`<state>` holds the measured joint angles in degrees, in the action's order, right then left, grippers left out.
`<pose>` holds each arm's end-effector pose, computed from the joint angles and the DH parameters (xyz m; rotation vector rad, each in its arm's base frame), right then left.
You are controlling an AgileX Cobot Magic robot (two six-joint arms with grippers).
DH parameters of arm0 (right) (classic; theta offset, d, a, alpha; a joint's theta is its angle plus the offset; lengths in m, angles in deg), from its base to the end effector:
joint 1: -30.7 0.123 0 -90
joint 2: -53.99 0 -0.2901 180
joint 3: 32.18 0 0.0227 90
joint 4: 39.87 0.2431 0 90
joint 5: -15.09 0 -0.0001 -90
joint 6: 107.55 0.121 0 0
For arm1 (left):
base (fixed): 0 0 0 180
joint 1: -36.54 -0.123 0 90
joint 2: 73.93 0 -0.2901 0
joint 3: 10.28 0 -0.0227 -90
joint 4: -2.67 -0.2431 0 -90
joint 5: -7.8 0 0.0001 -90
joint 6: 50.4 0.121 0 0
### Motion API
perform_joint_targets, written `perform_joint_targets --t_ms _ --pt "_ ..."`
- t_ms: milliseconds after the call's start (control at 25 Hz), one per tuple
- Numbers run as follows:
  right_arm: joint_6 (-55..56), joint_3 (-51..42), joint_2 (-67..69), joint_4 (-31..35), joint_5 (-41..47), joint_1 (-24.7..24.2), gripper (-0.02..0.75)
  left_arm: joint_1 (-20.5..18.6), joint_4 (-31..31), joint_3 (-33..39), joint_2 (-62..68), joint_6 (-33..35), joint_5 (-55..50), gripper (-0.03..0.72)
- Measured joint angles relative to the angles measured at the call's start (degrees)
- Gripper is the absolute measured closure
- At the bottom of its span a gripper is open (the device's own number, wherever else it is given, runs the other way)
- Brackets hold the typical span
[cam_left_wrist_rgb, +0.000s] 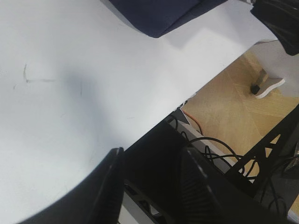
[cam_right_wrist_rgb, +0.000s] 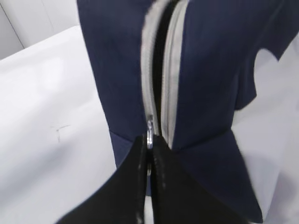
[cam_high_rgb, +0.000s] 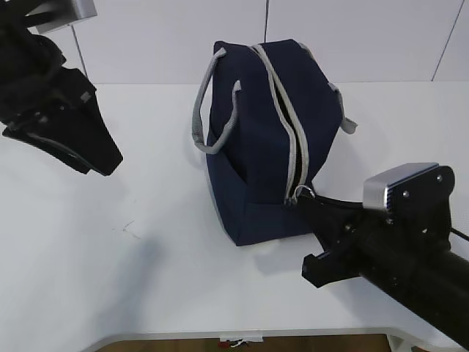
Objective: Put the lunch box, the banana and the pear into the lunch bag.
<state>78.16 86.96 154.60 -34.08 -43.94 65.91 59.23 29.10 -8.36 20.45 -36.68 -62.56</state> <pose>0.2265 0.1470 0.1585 -0.3544 1.7791 0.4704 0.2530 -0.1608 0.3022 0.7510 2.7702 -0.6845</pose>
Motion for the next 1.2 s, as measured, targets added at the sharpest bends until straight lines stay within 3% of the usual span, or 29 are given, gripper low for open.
perform_joint_targets --t_ms 280,600,960,1200 --pt "0.0 2.9 -8.4 -0.6 15.7 0.0 0.724 0.0 0.0 0.0 0.6 0.0 0.0 0.381" --pt "-0.2 14.0 -16.4 -1.5 36.5 0.0 0.724 0.0 -0.2 0.0 1.1 0.0 0.0 0.381" --pt "-0.4 28.0 -16.4 -3.1 52.0 0.0 0.724 0.0 -1.0 0.0 1.1 0.0 0.0 0.381" --pt "-0.5 36.3 -15.6 -2.3 59.8 0.0 0.724 0.0 -1.1 3.7 1.1 0.0 0.2 0.381"
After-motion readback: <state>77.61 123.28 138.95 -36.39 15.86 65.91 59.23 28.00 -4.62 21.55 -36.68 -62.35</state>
